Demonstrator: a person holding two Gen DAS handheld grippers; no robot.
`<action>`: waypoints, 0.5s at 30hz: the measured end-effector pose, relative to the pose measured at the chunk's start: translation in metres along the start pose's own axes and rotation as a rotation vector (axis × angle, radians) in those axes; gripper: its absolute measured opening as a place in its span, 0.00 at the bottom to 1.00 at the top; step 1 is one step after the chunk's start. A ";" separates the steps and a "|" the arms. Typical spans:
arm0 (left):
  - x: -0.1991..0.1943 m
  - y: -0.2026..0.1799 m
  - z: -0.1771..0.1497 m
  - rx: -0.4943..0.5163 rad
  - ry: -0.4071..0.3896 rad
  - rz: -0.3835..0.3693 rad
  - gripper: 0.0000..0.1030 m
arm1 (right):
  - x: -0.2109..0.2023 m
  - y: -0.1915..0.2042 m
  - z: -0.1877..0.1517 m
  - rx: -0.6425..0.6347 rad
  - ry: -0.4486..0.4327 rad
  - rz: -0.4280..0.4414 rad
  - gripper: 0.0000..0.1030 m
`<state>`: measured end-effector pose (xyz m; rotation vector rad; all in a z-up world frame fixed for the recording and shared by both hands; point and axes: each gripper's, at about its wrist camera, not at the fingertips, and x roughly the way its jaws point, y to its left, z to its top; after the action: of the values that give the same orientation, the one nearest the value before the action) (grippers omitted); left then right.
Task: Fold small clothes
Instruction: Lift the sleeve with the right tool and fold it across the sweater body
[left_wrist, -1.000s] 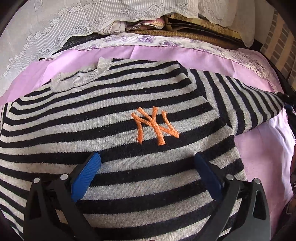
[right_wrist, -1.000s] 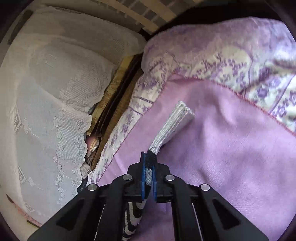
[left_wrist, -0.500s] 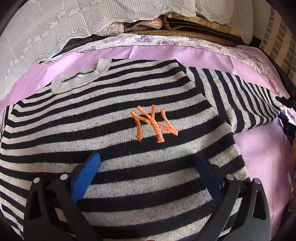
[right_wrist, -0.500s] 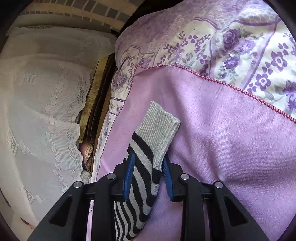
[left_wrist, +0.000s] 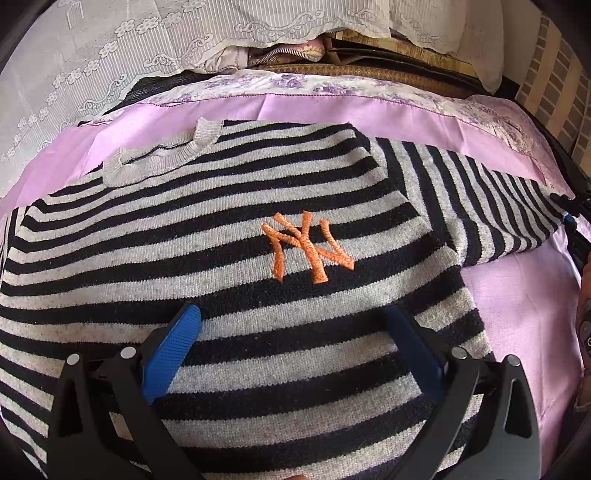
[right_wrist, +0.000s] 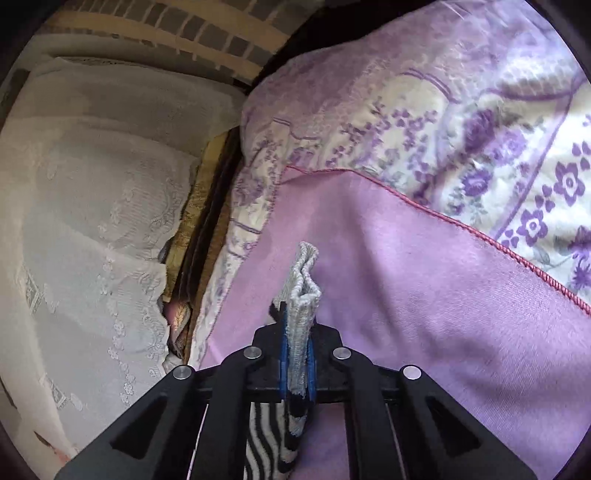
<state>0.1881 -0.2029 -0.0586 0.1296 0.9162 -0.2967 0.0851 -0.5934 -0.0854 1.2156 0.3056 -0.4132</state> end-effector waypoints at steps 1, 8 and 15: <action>-0.001 0.002 0.001 -0.008 0.001 -0.012 0.96 | -0.007 0.015 -0.003 -0.056 -0.005 0.020 0.08; -0.017 0.030 0.018 -0.085 -0.017 -0.058 0.96 | -0.045 0.123 -0.062 -0.425 0.056 0.146 0.08; -0.037 0.067 0.042 -0.176 -0.069 -0.103 0.96 | -0.068 0.188 -0.159 -0.723 0.170 0.222 0.08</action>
<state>0.2191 -0.1417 -0.0049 -0.0898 0.8774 -0.3132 0.1108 -0.3791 0.0514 0.5620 0.4157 0.0094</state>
